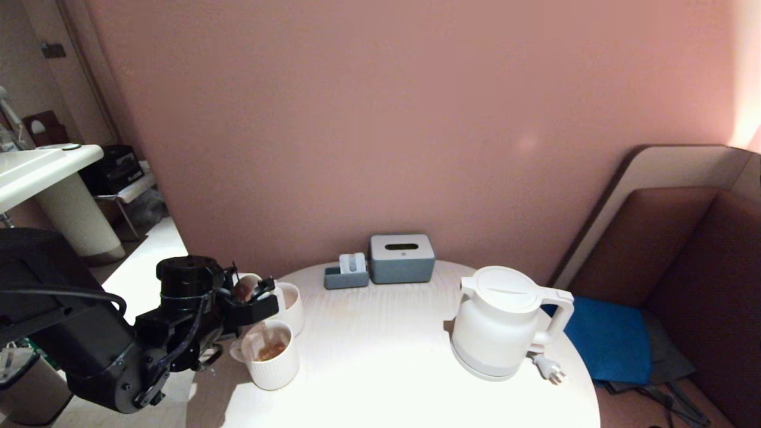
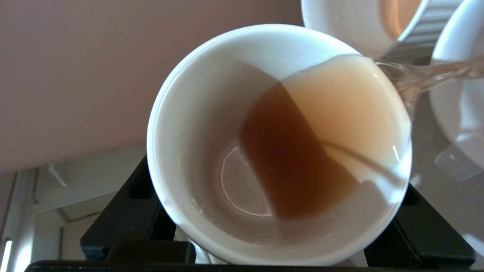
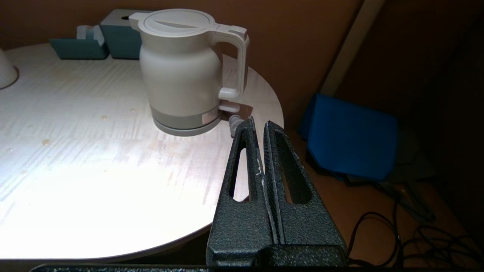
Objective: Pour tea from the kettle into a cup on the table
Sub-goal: Pour water into another cup
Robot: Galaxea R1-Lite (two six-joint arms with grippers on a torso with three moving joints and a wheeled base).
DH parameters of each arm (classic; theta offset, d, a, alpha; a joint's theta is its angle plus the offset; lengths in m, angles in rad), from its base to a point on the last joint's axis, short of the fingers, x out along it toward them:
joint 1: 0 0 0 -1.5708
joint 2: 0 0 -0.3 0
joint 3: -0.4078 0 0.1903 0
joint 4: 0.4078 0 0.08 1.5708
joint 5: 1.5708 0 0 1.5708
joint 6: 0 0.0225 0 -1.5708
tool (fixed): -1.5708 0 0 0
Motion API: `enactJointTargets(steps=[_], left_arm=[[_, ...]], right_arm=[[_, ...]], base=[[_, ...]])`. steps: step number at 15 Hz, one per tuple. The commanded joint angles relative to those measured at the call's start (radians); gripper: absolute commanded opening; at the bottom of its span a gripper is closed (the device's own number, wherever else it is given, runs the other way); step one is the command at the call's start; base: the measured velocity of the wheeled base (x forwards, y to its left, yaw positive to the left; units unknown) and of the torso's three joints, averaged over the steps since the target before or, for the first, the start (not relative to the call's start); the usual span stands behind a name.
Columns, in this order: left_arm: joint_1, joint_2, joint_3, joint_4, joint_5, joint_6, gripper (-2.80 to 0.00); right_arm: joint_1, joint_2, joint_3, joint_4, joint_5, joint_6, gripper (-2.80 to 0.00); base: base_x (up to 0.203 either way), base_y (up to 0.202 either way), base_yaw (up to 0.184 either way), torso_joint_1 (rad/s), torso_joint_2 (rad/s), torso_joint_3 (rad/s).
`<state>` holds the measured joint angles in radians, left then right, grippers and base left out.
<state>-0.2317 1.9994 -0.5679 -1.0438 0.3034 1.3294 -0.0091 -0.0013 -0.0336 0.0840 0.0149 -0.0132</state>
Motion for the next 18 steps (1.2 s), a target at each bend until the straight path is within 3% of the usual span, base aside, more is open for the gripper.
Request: enactJointTargets(steps=[1, 18], left_arm=[[-0.001, -0.003, -0.003, -0.005, 0.002, 0.015, -2.8], [-0.008, -0.006, -0.003, -0.038, 0.003, 0.085, -2.8]], right_arm=[[0.0, 0.001, 0.0, 0.0, 0.0, -0.001, -2.8], [0.0, 0.001, 0.0, 0.0, 0.0, -0.001, -2.8]], base=[[0.0, 0.0, 0.0, 0.0, 0.0, 0.0], [0.0, 0.0, 0.0, 0.0, 0.0, 0.0]])
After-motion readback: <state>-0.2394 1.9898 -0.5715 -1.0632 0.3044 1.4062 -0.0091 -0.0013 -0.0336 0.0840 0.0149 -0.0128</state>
